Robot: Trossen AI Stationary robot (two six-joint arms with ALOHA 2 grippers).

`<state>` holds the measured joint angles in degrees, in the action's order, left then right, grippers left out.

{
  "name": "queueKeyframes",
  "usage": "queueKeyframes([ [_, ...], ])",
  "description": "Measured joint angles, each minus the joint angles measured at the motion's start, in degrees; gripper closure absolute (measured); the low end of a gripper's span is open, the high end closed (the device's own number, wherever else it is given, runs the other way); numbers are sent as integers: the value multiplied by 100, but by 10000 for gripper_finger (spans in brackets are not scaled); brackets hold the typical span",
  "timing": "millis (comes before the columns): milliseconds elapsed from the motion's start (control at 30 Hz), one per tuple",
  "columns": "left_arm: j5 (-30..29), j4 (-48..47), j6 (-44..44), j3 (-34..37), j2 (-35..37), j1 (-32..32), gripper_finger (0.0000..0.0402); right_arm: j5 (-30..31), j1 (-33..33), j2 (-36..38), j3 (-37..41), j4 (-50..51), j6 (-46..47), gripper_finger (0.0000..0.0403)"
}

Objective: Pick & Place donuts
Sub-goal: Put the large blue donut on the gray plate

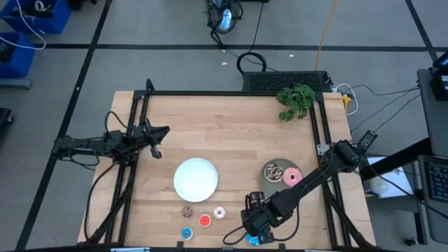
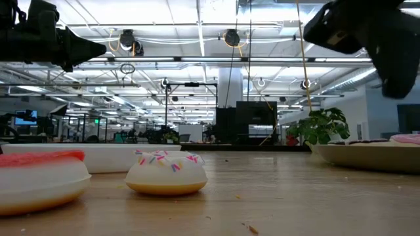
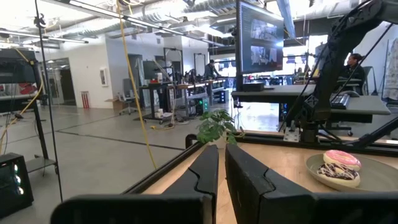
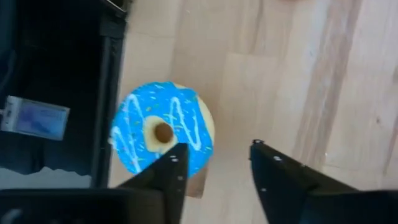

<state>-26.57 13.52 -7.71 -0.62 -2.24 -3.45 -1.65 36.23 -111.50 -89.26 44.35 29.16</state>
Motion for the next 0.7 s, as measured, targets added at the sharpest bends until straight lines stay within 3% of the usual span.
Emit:
queueKeyframes([
  [167,0,2,3,-1,0,0,364,-432,52,-2,131,-531,185,159],
  [267,0,2,12,-1,0,-2,364,-336,123,-12,178,-729,163,140],
  [500,-2,2,9,-1,0,0,364,-101,175,-307,197,-581,171,144],
  [700,-2,1,9,-1,-2,0,364,-341,177,-622,197,-694,182,158],
])
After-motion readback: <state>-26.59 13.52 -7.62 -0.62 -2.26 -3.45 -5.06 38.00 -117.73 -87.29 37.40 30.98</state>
